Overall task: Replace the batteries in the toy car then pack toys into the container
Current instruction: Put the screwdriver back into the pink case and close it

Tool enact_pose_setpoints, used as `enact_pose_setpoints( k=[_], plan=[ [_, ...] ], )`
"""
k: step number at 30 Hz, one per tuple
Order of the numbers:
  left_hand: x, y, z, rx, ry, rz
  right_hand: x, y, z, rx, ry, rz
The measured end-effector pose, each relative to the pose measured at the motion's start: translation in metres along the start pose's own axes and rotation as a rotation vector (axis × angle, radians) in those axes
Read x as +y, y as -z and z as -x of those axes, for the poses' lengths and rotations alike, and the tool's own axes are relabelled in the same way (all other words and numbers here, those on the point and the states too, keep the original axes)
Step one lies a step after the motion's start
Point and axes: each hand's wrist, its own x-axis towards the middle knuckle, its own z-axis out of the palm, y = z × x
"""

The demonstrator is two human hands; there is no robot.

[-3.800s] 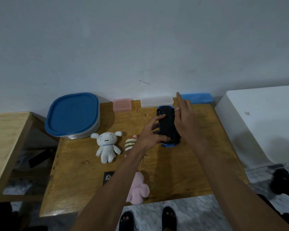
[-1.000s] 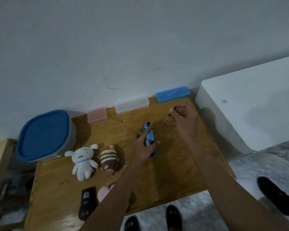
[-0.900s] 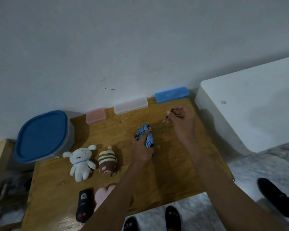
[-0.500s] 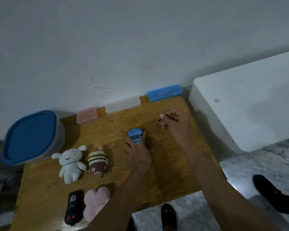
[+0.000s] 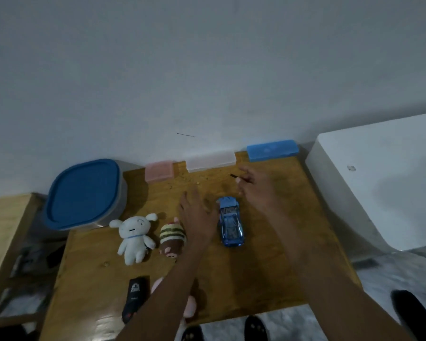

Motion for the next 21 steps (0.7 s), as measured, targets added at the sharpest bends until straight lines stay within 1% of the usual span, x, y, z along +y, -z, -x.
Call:
enact_pose_setpoints(
  k=[2, 4, 7, 9, 11, 14, 18, 21],
  plan=[
    [-0.021, 0.023, -0.024, 0.075, -0.006, 0.054, -0.008, -0.027, -0.009, -0.042, 0.061, 0.147],
    [-0.047, 0.044, -0.048, 0.109, -0.016, 0.097, -0.018, -0.056, -0.016, -0.065, 0.127, 0.264],
    [-0.084, 0.071, -0.083, 0.075, 0.016, 0.150, -0.033, -0.100, -0.026, -0.046, 0.209, 0.395],
    [-0.106, 0.080, -0.105, 0.057, -0.002, 0.112, -0.038, -0.128, -0.034, -0.051, 0.255, 0.481],
    [-0.123, 0.081, -0.127, 0.038, -0.005, 0.113, -0.039, -0.154, -0.045, -0.071, 0.260, 0.539],
    [-0.143, 0.074, -0.161, 0.006, -0.022, 0.148, -0.036, -0.188, -0.066, -0.098, 0.220, 0.571],
    [-0.159, 0.057, -0.193, 0.018, -0.045, 0.182, -0.023, -0.222, -0.091, -0.115, 0.225, 0.616],
    [-0.163, 0.053, -0.203, 0.033, -0.077, 0.258, -0.007, -0.238, -0.105, -0.156, 0.254, 0.650]
  ],
)
